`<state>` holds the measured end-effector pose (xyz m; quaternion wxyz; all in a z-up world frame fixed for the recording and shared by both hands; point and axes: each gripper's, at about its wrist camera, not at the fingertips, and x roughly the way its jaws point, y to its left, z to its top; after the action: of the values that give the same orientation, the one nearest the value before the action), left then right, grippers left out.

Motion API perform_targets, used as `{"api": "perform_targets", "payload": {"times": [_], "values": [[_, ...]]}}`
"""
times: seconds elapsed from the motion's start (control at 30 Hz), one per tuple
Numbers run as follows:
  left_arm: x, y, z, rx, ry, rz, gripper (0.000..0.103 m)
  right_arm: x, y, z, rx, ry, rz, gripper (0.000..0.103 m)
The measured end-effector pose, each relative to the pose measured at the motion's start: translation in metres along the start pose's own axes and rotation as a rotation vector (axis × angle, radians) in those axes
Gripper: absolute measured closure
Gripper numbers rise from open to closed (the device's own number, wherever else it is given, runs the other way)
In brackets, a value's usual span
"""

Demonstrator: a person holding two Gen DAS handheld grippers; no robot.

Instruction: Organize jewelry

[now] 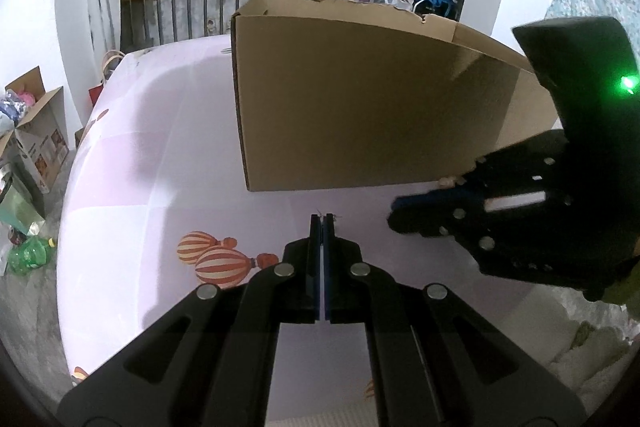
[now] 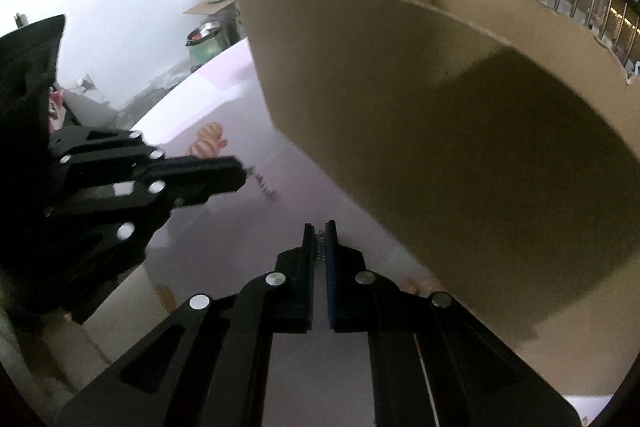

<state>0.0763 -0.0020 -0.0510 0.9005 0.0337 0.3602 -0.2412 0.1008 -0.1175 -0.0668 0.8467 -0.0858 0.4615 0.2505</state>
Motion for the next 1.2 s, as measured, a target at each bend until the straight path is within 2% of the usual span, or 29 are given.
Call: {"api": "perform_targets", "payload": {"times": [0.67, 0.73, 0.83, 1.0, 1.07, 1.13, 1.2], "values": [[0.001, 0.001, -0.001, -0.002, -0.010, 0.002, 0.103, -0.026, -0.017, -0.011, 0.059, -0.041, -0.007, 0.100], [0.001, 0.001, -0.001, -0.004, -0.009, 0.001, 0.103, -0.025, -0.016, -0.011, 0.051, -0.028, 0.003, 0.097], [0.001, 0.001, -0.001, -0.005, -0.005, 0.000, 0.103, -0.018, -0.013, -0.007, 0.036, -0.014, -0.008, 0.086], [0.002, 0.001, -0.001, -0.002, -0.001, -0.002, 0.103, -0.004, -0.006, -0.001, -0.009, 0.020, -0.023, 0.086], [0.002, 0.002, -0.001, -0.003, 0.001, -0.003, 0.103, -0.002, -0.004, 0.001, -0.028, 0.034, -0.032, 0.088], [0.002, 0.002, -0.001, -0.003, 0.000, -0.004, 0.103, 0.000, -0.003, 0.003, -0.028, 0.048, -0.021, 0.098], [0.002, 0.002, -0.001, -0.002, -0.002, -0.004, 0.103, 0.001, -0.003, 0.005, -0.024, 0.057, -0.018, 0.098]]}}
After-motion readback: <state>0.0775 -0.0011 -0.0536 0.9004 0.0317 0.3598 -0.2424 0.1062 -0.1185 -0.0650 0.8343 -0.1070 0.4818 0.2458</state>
